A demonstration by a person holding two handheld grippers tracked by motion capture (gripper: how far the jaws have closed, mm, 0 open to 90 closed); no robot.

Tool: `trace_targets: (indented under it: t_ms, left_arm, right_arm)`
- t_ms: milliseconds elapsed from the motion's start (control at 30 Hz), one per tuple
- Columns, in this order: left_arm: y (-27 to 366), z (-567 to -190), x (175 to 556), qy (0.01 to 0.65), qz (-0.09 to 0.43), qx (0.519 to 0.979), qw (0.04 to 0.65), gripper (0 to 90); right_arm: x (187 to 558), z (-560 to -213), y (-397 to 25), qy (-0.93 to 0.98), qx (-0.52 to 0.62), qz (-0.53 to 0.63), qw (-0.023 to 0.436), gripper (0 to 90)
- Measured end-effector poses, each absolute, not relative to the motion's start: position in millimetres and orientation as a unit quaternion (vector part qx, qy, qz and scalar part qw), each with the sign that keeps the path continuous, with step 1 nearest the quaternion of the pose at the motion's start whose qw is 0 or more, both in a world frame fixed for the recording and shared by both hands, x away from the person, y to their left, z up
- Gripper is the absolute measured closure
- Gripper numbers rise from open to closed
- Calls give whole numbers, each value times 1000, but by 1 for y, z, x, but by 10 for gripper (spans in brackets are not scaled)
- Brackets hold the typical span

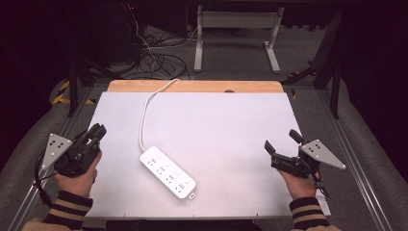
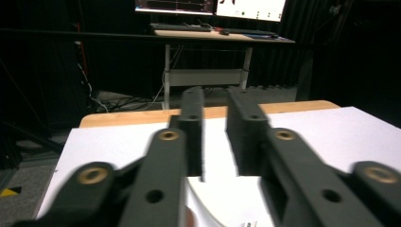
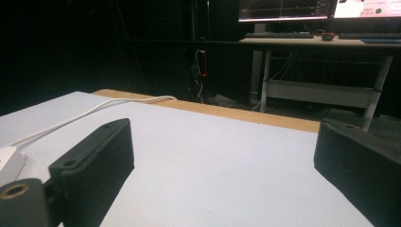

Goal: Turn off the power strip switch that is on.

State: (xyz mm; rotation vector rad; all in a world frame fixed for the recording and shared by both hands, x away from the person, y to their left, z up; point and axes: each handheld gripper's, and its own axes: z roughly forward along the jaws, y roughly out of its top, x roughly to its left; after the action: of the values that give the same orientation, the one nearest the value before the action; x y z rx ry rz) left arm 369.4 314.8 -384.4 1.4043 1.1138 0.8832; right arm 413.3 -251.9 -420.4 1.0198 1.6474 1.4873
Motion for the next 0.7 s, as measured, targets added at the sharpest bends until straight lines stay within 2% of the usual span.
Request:
trace_targets:
  t_ms: [33, 133, 467, 700]
  left_arm:
    - [314, -383, 370, 468, 366, 599, 538, 897]
    - [308, -382, 371, 457, 366, 617, 526, 897]
    - [302, -383, 376, 453, 370, 631, 509, 899]
    - [292, -388, 389, 451, 339, 672, 480, 898]
  right_arm:
    - [413, -420, -252, 634, 392, 572, 342, 64]
    - [412, -420, -252, 631, 393, 575, 341, 64]
    - [410, -420, -253, 633, 395, 572, 342, 70]
    - [411, -420, -253, 633, 395, 571, 342, 71]
